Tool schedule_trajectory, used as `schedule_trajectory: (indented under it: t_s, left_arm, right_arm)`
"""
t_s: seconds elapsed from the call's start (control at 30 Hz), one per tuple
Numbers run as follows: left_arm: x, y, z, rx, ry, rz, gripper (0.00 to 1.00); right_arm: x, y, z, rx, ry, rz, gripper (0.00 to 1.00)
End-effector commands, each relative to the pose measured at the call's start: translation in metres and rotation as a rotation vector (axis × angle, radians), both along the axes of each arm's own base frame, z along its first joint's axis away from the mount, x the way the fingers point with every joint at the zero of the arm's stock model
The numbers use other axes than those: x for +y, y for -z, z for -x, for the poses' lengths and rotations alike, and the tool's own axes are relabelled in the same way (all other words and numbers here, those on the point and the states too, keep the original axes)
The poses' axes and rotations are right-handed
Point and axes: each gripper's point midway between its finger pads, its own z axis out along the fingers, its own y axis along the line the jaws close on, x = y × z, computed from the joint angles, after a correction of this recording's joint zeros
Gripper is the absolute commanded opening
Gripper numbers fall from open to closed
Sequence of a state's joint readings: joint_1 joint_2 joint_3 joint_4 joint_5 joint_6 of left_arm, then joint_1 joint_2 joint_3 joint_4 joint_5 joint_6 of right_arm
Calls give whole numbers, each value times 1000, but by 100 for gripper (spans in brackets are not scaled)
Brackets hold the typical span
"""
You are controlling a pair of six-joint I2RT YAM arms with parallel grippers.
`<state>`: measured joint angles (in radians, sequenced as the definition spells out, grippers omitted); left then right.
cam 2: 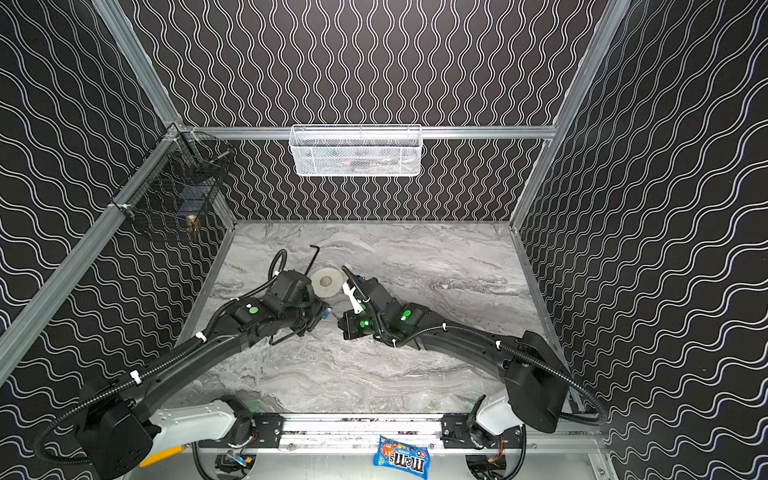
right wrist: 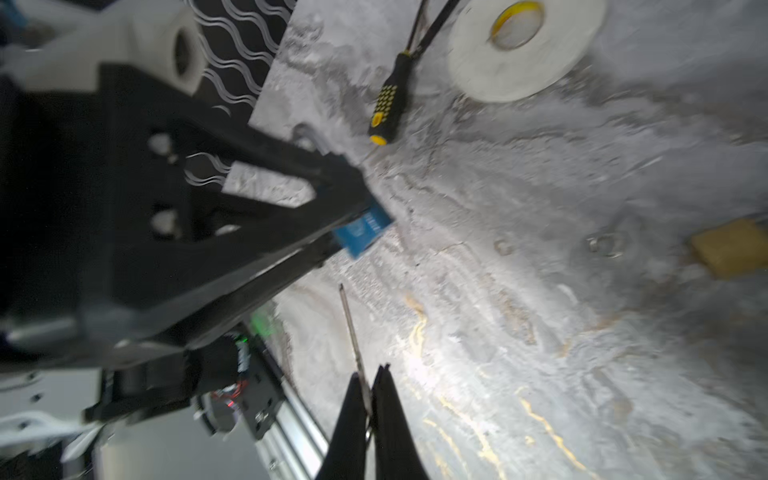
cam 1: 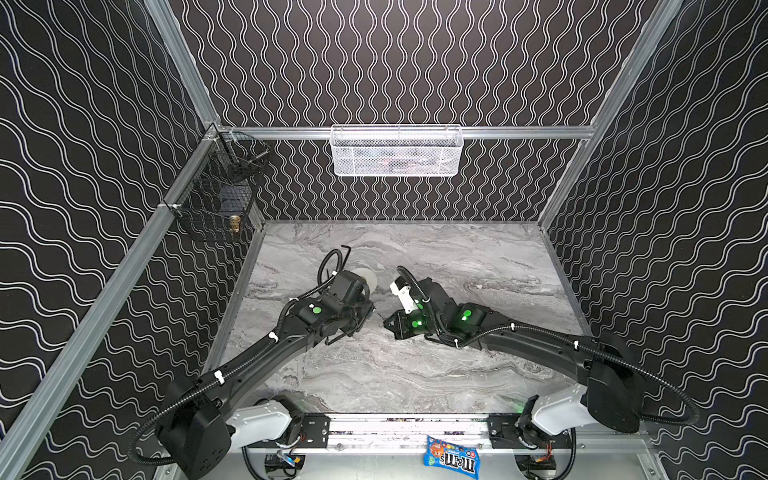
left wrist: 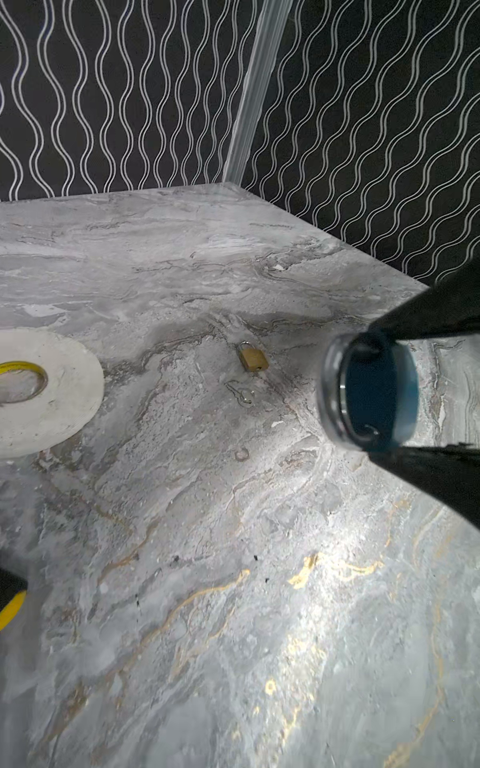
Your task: Unlock with the key
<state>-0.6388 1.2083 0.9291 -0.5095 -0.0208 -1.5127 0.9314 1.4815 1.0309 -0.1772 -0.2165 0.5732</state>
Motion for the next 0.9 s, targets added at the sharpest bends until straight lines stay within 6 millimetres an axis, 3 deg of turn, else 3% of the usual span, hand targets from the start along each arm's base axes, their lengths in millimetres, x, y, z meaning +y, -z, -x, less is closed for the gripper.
schedule_trajectory:
  t_s: [0.0, 0.4, 0.87]
  left_arm:
    - [-20, -14, -6, -30, 61, 92, 11]
    - [-31, -20, -7, -12, 97, 153, 10]
    - [-36, -21, -9, -16, 124, 164, 10]
  right_arm:
    - [2, -1, -1, 57, 6, -54, 0]
    - [-20, 20, -15, 45, 105, 26, 0]
    - [-14, 8, -18, 38, 96, -34, 0]
